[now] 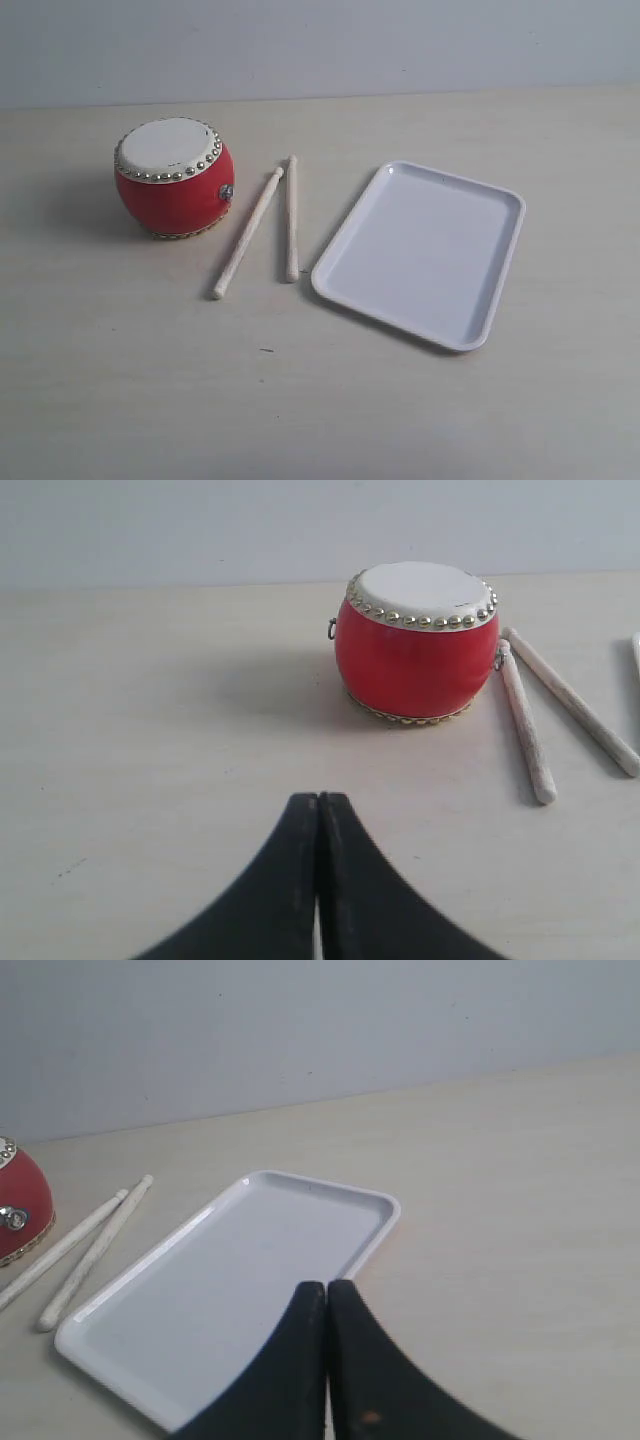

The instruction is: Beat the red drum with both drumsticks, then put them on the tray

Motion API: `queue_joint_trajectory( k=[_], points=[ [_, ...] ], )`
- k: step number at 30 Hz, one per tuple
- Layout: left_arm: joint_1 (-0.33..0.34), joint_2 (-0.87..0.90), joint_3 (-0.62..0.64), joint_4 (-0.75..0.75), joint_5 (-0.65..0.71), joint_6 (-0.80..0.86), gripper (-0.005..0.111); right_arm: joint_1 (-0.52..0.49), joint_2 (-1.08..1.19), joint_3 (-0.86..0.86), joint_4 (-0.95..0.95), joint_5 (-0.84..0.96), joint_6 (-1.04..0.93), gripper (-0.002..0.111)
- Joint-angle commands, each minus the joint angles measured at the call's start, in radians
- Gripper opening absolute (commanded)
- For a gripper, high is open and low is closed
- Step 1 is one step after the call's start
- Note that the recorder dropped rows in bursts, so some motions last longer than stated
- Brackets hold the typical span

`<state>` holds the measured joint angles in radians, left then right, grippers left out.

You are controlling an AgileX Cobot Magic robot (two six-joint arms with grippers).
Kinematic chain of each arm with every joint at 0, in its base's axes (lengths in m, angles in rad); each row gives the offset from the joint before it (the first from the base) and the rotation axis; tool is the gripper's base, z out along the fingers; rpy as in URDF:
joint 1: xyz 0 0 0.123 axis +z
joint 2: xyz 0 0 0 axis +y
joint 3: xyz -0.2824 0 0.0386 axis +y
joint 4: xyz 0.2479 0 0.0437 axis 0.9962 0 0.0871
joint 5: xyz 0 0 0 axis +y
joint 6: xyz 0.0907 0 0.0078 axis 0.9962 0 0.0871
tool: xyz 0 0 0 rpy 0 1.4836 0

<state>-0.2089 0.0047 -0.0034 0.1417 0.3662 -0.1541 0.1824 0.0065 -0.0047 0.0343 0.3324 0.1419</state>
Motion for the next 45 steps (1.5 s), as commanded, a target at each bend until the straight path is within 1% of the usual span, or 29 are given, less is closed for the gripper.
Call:
queue_joint_trajectory(
  k=[1, 11, 13, 22, 24, 25, 27, 28, 29, 30, 33, 35, 37, 40, 43, 45],
  points=[
    [0.003, -0.005, 0.003, 0.005, -0.01, -0.003, 0.0, 0.003, -0.007, 0.005, 0.001, -0.014, -0.008, 0.0],
    [0.003, -0.005, 0.003, 0.005, -0.01, -0.003, 0.0, 0.003, -0.007, 0.005, 0.001, -0.014, -0.008, 0.0],
    [0.003, -0.005, 0.003, 0.042, -0.01, 0.019, 0.0, 0.003, -0.007, 0.005, 0.001, -0.014, -0.008, 0.0],
    [0.003, -0.005, 0.003, 0.042, -0.01, 0.021, 0.0, 0.003, -0.007, 0.005, 0.001, -0.014, -0.008, 0.0],
    [0.003, -0.005, 0.003, 0.056, -0.04, 0.021, 0.0, 0.003, -0.007, 0.005, 0.001, -0.014, -0.008, 0.0],
    [0.003, -0.005, 0.003, 0.056, -0.064, 0.018, 0.0, 0.003, -0.007, 0.005, 0.001, -0.014, -0.008, 0.0],
    [0.003, -0.005, 0.003, 0.025, -0.155, 0.015, 0.0, 0.003, -0.007, 0.005, 0.001, -0.014, -0.008, 0.0],
    [0.003, -0.005, 0.003, 0.006, -0.207, 0.01, 0.0, 0.003, -0.007, 0.005, 0.001, -0.014, -0.008, 0.0],
    [0.003, -0.005, 0.003, -0.014, -0.3, -0.02, 0.0, 0.003, -0.007, 0.005, 0.001, -0.014, -0.008, 0.0],
    [0.003, -0.005, 0.003, -0.028, -0.366, -0.06, 0.0, 0.003, -0.007, 0.005, 0.001, -0.014, -0.008, 0.0],
    [0.003, -0.005, 0.003, -0.035, -0.63, -0.275, 0.0, 0.003, -0.007, 0.005, 0.001, -0.014, -0.008, 0.0],
    [0.003, -0.005, 0.003, -0.035, -0.771, -0.357, 0.0, 0.003, -0.007, 0.005, 0.001, -0.014, -0.008, 0.0],
    [0.003, -0.005, 0.003, -0.037, -0.864, -0.428, 0.0, 0.003, -0.007, 0.005, 0.001, -0.014, -0.008, 0.0],
    [0.003, -0.005, 0.003, -0.031, -0.922, -0.588, 0.0, 0.003, -0.007, 0.005, 0.001, -0.014, -0.008, 0.0],
    [0.003, -0.005, 0.003, -0.014, -0.924, -0.686, 0.0, 0.003, -0.007, 0.005, 0.001, -0.014, -0.008, 0.0],
    [0.003, -0.005, 0.003, -0.005, -0.924, -0.721, 0.0, 0.003, -0.007, 0.005, 0.001, -0.014, -0.008, 0.0]
  ],
)
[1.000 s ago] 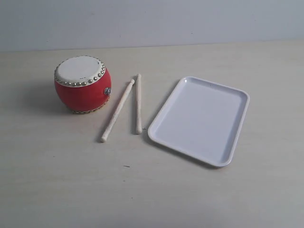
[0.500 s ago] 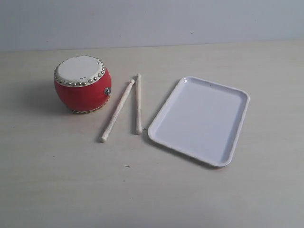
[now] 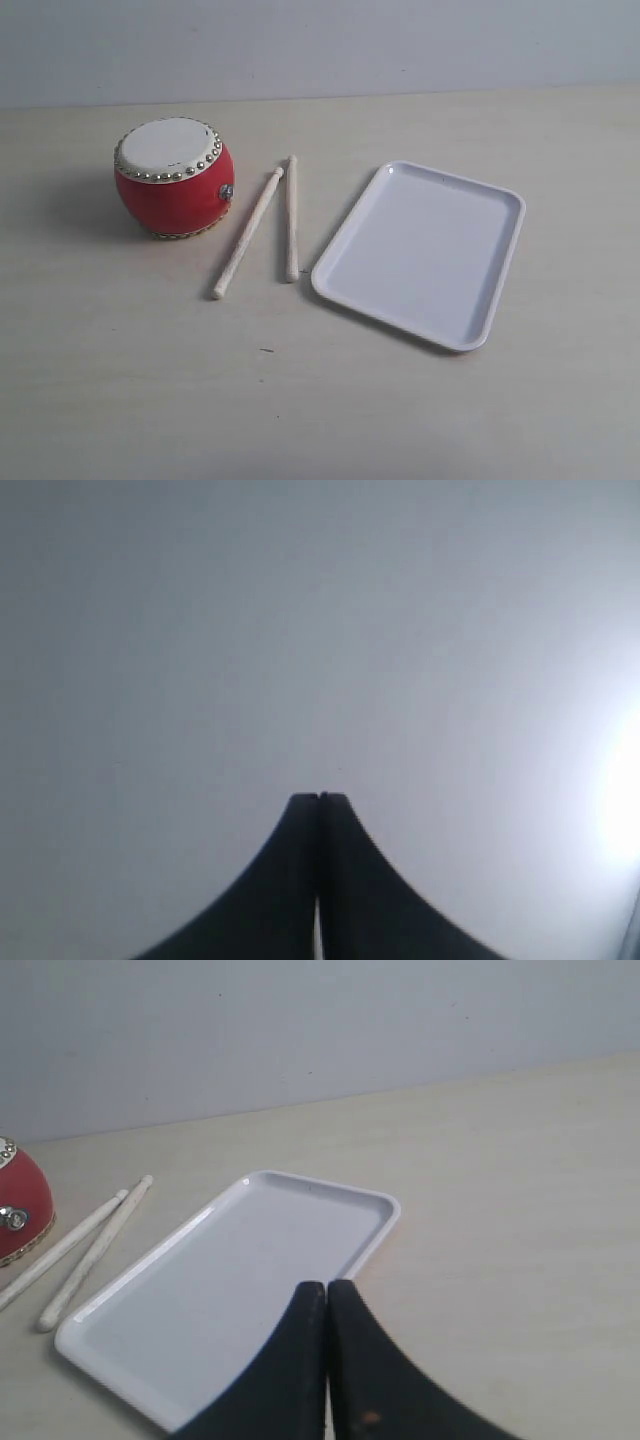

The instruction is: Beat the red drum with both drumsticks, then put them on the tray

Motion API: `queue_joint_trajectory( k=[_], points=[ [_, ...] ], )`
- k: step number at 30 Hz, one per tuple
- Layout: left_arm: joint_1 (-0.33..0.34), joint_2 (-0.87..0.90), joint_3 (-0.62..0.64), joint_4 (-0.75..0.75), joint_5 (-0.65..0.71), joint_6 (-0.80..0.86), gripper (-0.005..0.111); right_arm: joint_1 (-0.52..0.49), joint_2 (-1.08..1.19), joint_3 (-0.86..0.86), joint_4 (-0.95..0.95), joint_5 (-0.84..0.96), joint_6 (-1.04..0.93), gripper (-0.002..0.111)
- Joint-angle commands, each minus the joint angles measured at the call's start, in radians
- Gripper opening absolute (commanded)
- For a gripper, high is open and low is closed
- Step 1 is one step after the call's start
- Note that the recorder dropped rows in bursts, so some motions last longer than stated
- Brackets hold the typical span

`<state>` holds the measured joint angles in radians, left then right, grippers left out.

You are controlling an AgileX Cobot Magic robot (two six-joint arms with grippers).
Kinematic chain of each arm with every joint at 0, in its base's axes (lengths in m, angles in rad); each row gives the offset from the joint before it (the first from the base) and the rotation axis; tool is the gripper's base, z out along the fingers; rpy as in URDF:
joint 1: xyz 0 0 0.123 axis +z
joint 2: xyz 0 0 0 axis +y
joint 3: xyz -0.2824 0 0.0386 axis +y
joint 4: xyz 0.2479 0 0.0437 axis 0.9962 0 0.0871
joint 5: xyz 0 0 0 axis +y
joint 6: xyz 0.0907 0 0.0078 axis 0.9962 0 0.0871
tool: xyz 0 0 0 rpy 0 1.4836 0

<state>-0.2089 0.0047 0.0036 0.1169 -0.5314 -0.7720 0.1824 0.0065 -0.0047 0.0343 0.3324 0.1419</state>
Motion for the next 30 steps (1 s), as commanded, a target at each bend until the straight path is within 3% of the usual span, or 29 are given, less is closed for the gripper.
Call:
queue_joint_trajectory(
  k=[1, 7, 13, 16, 22, 30],
  points=[
    [0.003, -0.005, -0.004, 0.031, -0.026, -0.106, 0.0, 0.003, -0.007, 0.005, 0.001, -0.014, -0.008, 0.0],
    [0.003, -0.005, -0.004, 0.048, -0.026, -0.102, 0.0, 0.003, -0.007, 0.005, 0.001, -0.014, -0.008, 0.0],
    [0.003, -0.005, -0.004, 0.044, -0.122, -0.102, 0.0, 0.003, -0.007, 0.005, 0.001, -0.014, -0.008, 0.0],
    [0.011, -0.005, -0.057, -0.008, -0.053, -0.024, 0.0, 0.003, -0.007, 0.005, 0.001, -0.014, -0.008, 0.0],
    [0.013, 0.18, -0.357, -0.027, 0.471, 0.327, 0.0, 0.003, -0.007, 0.005, 0.001, -0.014, -0.008, 0.0],
    [0.013, 0.731, -0.698, -0.021, 1.033, 0.437, 0.0, 0.003, -0.007, 0.005, 0.001, -0.006, -0.008, 0.0]
  ],
)
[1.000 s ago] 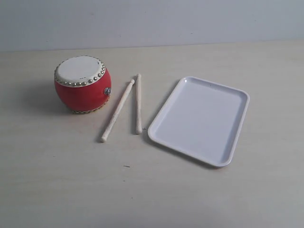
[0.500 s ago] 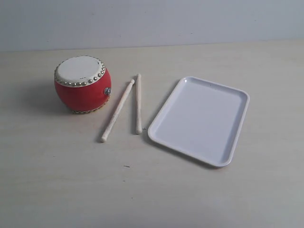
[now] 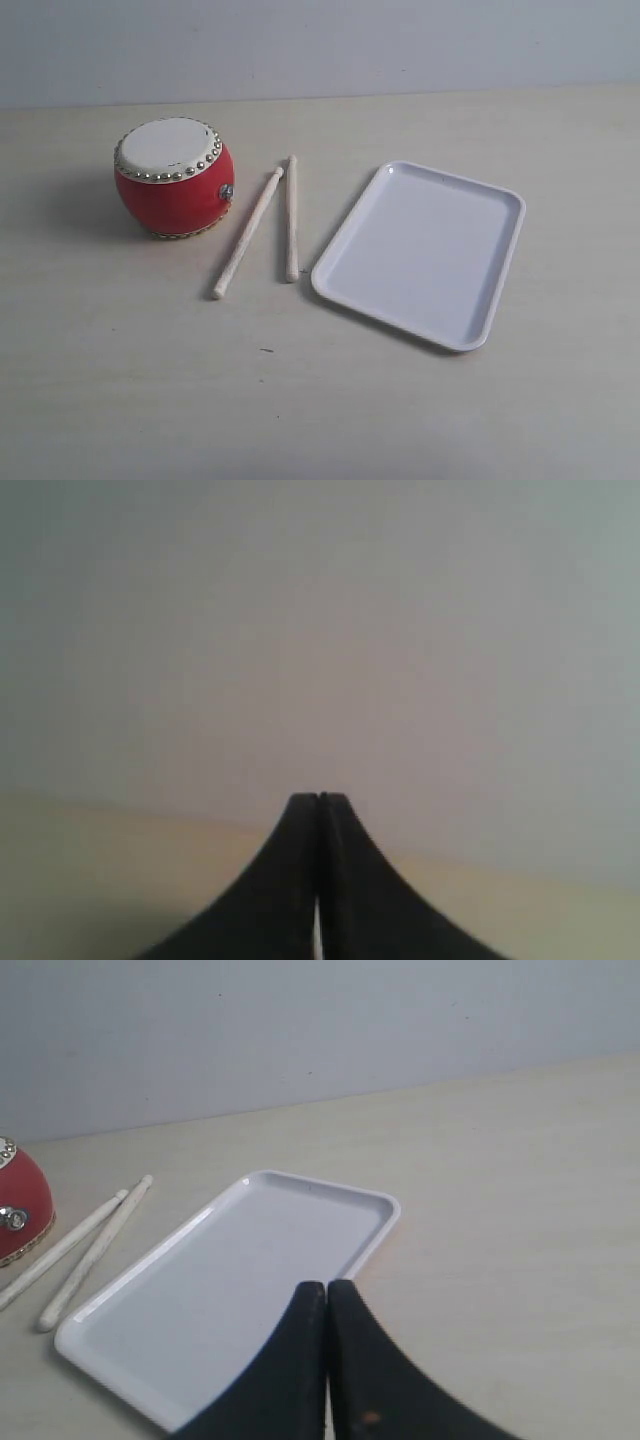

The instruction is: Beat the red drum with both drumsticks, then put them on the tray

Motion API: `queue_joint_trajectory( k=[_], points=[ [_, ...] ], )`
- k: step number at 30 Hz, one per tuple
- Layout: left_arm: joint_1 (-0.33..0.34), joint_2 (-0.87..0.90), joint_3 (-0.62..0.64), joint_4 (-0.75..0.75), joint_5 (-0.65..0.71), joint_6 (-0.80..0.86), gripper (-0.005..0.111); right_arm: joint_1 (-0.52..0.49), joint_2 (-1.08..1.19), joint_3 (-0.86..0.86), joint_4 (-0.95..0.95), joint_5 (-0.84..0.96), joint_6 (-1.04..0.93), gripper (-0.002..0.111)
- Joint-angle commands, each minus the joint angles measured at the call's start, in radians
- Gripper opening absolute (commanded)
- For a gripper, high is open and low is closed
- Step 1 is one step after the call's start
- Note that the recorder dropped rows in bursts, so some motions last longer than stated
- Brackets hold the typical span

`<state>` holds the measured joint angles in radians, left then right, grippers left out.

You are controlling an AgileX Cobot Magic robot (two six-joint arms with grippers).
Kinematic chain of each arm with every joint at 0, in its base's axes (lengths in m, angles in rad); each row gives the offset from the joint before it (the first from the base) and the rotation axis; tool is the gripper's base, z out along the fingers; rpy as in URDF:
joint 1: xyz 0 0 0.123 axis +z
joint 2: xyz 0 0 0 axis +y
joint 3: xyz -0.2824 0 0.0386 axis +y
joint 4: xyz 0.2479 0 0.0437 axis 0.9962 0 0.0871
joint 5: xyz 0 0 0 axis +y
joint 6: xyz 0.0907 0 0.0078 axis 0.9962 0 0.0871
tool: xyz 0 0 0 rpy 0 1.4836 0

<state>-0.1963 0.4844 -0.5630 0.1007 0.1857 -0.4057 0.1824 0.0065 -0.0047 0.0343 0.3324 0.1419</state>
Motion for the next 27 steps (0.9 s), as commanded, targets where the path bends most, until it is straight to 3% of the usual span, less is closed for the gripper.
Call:
queue_joint_trajectory(
  k=[1, 6, 9, 14, 22, 27],
  points=[
    [-0.002, 0.327, -0.169, -0.005, 0.405, 0.087, 0.0, 0.003, -0.007, 0.005, 0.001, -0.005, -0.008, 0.0],
    [-0.002, 0.653, -0.311, -0.026, 0.772, 0.094, 0.0, 0.003, -0.007, 0.005, 0.001, -0.005, -0.008, 0.0],
    [-0.004, 0.784, -0.371, -0.078, 0.875, 0.168, 0.0, 0.003, -0.007, 0.005, 0.001, -0.005, -0.008, 0.0],
    [-0.078, 0.9, -0.442, -0.192, 0.872, 0.271, 0.0, 0.003, -0.007, 0.005, 0.001, -0.005, -0.008, 0.0],
    [-0.343, 1.049, -0.612, -0.195, 0.763, 0.292, 0.0, 0.003, -0.007, 0.005, 0.001, -0.005, -0.008, 0.0],
    [-0.386, 1.157, -0.681, -0.329, 0.687, 0.328, 0.002, 0.003, -0.007, 0.005, 0.001, -0.005, -0.008, 0.0]
  ],
)
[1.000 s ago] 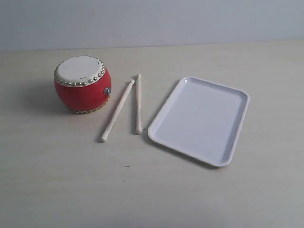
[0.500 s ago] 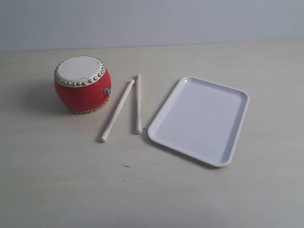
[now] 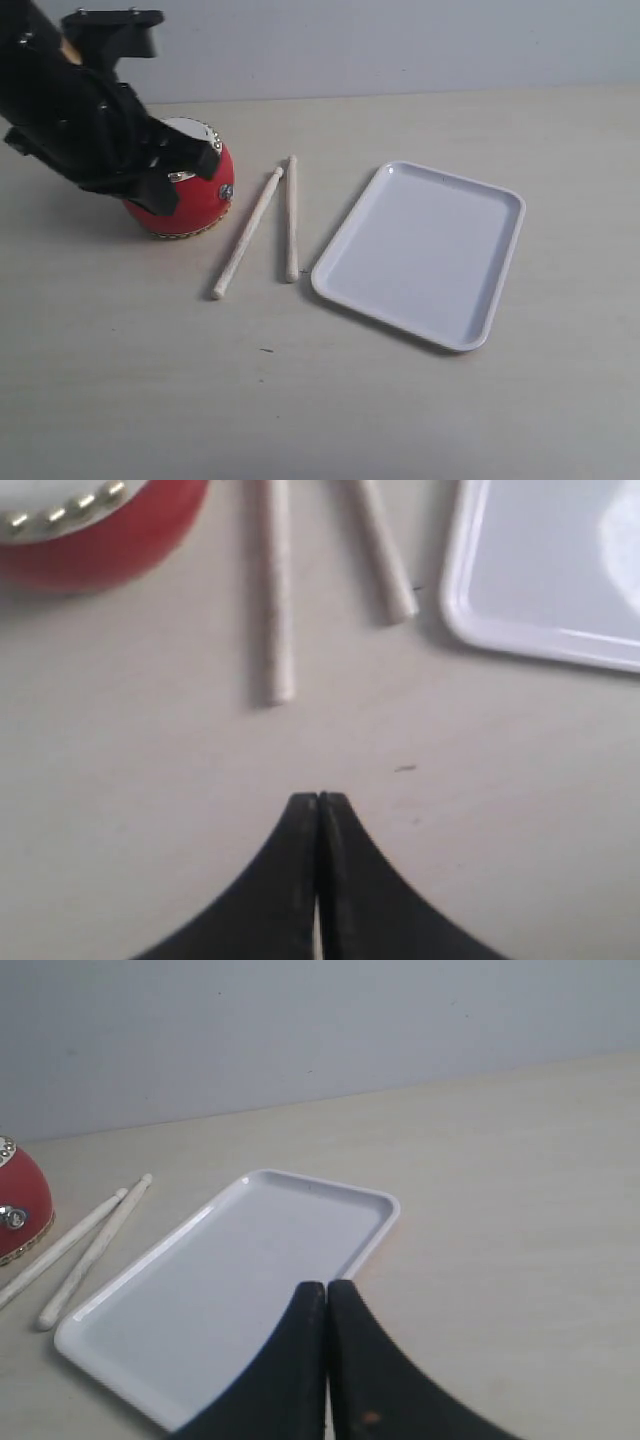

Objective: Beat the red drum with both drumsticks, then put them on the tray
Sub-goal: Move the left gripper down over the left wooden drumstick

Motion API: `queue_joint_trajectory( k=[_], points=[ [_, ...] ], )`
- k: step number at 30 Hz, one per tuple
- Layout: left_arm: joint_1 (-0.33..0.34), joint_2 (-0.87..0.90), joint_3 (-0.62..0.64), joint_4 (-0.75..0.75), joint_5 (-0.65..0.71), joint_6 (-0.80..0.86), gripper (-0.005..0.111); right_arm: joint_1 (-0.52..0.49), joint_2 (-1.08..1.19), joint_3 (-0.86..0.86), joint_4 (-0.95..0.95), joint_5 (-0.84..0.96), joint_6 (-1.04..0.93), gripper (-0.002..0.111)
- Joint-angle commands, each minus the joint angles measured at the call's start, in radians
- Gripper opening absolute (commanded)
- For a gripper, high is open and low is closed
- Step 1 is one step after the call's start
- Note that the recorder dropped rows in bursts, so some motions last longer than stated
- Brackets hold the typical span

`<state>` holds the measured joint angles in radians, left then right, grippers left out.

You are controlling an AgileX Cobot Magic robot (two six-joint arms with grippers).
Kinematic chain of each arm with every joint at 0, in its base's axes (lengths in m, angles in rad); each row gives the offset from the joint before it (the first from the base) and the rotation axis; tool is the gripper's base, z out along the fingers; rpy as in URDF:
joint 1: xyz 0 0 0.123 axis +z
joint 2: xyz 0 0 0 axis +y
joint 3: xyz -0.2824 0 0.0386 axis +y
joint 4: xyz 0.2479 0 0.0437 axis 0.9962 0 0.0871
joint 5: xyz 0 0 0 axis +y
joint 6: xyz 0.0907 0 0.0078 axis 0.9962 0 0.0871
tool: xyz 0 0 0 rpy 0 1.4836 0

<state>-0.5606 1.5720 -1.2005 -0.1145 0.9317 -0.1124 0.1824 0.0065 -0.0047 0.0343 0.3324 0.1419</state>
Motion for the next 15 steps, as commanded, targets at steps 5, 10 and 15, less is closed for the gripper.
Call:
queue_joint_trajectory(
  k=[5, 10, 15],
  points=[
    [-0.018, 0.129, -0.043, -0.215, -0.074, 0.181, 0.017, 0.003, -0.007, 0.005, 0.001, -0.005, -0.008, 0.0],
    [-0.018, 0.156, -0.043, -0.166, -0.073, 0.161, 0.03, 0.003, -0.007, 0.005, 0.001, -0.005, -0.008, 0.0],
    [-0.018, 0.186, -0.043, -0.071, -0.074, 0.098, 0.03, 0.003, -0.007, 0.005, 0.001, -0.005, -0.008, 0.0]
  ],
)
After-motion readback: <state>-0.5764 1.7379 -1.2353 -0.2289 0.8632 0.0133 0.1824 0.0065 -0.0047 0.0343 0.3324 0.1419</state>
